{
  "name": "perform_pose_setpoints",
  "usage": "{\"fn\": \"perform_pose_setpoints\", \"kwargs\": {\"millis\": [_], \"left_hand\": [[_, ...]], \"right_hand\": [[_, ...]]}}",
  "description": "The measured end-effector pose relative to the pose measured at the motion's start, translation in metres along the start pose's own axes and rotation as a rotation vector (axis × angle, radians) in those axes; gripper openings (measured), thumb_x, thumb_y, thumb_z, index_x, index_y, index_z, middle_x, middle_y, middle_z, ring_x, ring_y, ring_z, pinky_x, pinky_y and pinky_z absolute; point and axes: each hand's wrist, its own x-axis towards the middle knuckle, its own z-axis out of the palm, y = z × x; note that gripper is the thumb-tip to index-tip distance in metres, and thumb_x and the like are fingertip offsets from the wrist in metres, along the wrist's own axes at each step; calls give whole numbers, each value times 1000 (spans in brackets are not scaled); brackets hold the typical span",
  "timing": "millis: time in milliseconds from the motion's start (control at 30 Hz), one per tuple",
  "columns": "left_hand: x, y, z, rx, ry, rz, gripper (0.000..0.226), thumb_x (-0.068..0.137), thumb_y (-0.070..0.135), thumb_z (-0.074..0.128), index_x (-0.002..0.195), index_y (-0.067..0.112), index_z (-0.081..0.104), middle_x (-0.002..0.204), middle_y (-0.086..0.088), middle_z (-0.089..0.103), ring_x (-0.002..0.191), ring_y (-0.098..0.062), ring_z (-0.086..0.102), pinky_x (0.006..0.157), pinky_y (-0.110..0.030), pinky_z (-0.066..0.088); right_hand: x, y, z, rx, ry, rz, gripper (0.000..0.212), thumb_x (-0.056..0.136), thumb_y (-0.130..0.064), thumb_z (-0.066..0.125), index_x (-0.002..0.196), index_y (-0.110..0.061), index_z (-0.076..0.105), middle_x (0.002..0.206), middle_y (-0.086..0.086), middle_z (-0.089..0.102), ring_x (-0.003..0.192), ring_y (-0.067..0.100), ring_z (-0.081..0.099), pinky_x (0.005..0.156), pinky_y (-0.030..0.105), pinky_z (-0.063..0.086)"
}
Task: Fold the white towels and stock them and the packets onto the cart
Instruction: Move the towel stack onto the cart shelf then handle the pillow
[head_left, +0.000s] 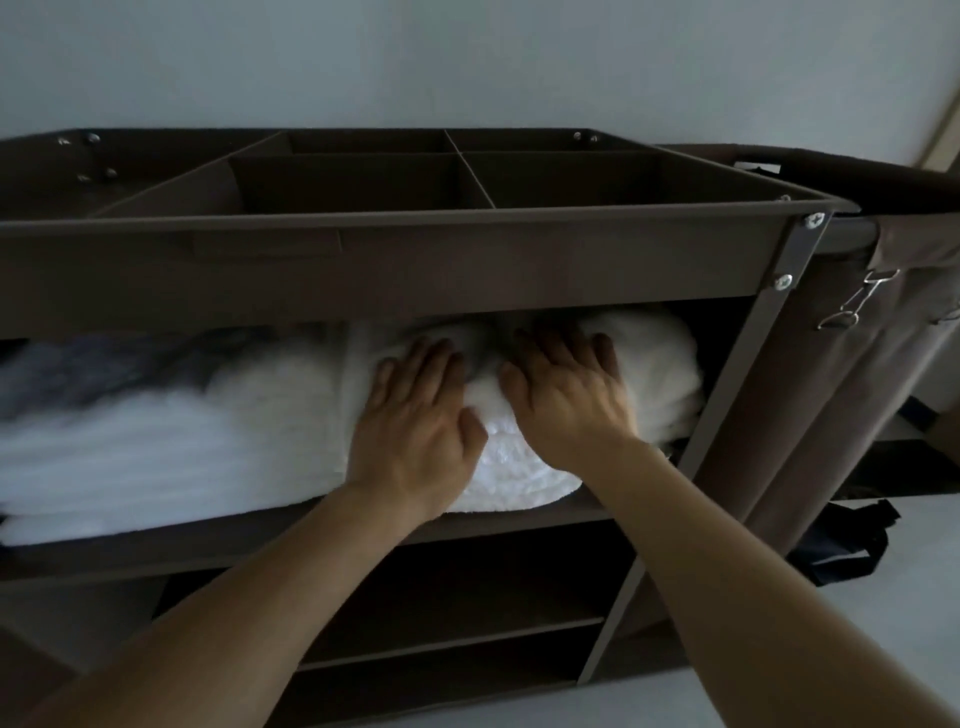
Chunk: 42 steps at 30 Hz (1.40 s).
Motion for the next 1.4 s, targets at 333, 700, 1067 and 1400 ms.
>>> {"fn": "perform_pose_setpoints", "kwargs": {"millis": [333,700,1067,1400], "left_hand": [[16,-22,30,112,-241,-147,105,73,76,-11,158,16,0,166,-5,-9,152,-21,-12,123,-37,-3],[88,-31,11,186,-207,-107,77,89,67,23,150,22,34,159,-2,29,147,-26,23,119,-40,20],[67,-25,34,70,-328,-279,92,90,75,17,158,15,5,165,-9,-8,150,-36,-14,119,-57,-5],[46,-142,-29,-220,-336,-197,65,101,48,42,157,25,19,165,1,14,150,-20,17,122,-36,16]], "right_hand": [[-12,13,46,-72,-118,111,120,67,-90,-14,159,-15,2,166,16,-1,153,32,-1,122,51,4],[45,60,4,-245,-237,103,100,72,-91,-8,156,-42,13,166,-3,16,151,29,16,120,52,14],[45,79,25,-120,-261,323,111,61,-93,-1,158,-38,0,168,-1,1,153,29,6,123,43,9],[32,-76,7,-11,-297,-281,103,73,-92,27,157,-39,0,167,-7,5,152,19,9,122,37,12]]}}
